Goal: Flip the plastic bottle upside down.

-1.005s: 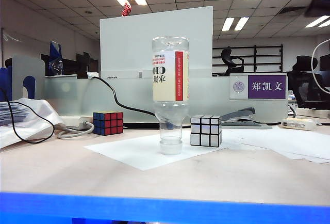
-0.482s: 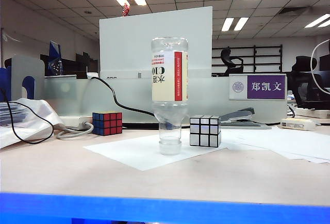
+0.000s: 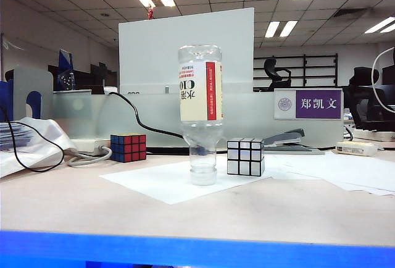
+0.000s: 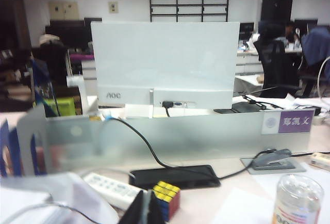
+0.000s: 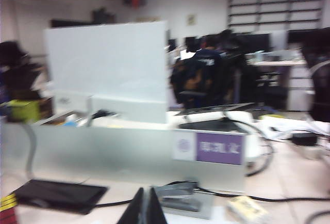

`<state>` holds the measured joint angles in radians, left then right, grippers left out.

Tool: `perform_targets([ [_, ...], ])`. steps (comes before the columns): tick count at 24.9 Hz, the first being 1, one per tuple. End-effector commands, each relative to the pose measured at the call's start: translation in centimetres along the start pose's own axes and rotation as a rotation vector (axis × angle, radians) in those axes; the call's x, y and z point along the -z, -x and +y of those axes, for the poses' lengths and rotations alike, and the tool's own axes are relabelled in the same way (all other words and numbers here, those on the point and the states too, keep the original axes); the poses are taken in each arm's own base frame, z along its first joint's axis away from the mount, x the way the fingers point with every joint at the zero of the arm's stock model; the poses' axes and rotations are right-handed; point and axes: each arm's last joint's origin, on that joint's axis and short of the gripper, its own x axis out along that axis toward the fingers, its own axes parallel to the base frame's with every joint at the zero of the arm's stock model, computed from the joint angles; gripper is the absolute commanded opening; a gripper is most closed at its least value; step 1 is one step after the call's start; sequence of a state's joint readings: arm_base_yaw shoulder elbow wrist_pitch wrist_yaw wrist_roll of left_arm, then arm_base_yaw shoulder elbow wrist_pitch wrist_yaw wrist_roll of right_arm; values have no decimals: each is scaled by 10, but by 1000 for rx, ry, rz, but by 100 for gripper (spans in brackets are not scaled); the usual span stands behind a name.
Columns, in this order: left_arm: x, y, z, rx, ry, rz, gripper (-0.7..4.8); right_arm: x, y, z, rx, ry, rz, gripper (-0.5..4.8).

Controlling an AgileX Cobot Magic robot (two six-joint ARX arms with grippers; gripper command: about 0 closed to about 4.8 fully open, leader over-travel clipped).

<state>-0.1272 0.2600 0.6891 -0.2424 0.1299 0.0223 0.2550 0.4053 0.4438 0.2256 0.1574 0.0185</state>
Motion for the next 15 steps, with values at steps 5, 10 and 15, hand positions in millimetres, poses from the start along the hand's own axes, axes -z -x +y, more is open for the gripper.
perform_targets([
  [5, 8, 10, -2, 7, 60, -31, -5, 7, 15, -3, 25, 0, 50, -8],
  [10, 8, 11, -2, 6, 53, -32, -5, 11, 21, -4, 26, 9, 100, -8],
  [15, 8, 10, -2, 5, 53, -27, -5, 15, 21, -4, 27, 15, 137, -8],
])
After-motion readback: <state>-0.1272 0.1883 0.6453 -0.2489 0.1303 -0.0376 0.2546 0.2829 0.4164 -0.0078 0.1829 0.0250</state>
